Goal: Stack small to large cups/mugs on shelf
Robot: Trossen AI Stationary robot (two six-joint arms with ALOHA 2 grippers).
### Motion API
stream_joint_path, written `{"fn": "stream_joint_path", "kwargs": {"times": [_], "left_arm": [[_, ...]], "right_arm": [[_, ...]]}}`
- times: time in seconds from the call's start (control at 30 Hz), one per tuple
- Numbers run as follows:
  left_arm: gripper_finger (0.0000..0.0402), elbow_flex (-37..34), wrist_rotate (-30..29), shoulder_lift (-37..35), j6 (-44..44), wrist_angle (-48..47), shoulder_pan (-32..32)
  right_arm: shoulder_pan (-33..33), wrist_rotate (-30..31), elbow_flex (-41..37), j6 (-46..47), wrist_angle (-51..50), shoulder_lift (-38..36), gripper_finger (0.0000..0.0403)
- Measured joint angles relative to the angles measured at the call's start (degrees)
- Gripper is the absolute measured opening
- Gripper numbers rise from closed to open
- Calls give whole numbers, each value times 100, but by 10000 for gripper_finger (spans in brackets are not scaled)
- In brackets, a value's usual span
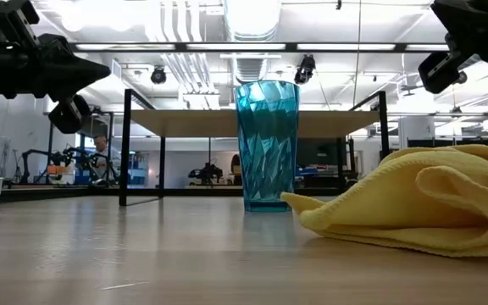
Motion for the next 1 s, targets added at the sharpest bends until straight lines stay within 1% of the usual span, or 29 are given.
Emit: {"fn": "stream_joint_path", "kwargs": {"times": [0.67,0.87,0.93,1.0], "left_arm": [[0,0,1,-2,0,-1,-1],[0,0,1,0,0,-2,-1],[0,0,0,-1,0,-1,-1],[0,0,2,-2,0,0,0]], "right_arm": [[0,2,0,-50,-2,-1,9],[-1,168,0,-1948,-23,22,9],[-1,170,2,-2310,-21,22,9],[-1,171,1,-2479,-20,22,9]]}}
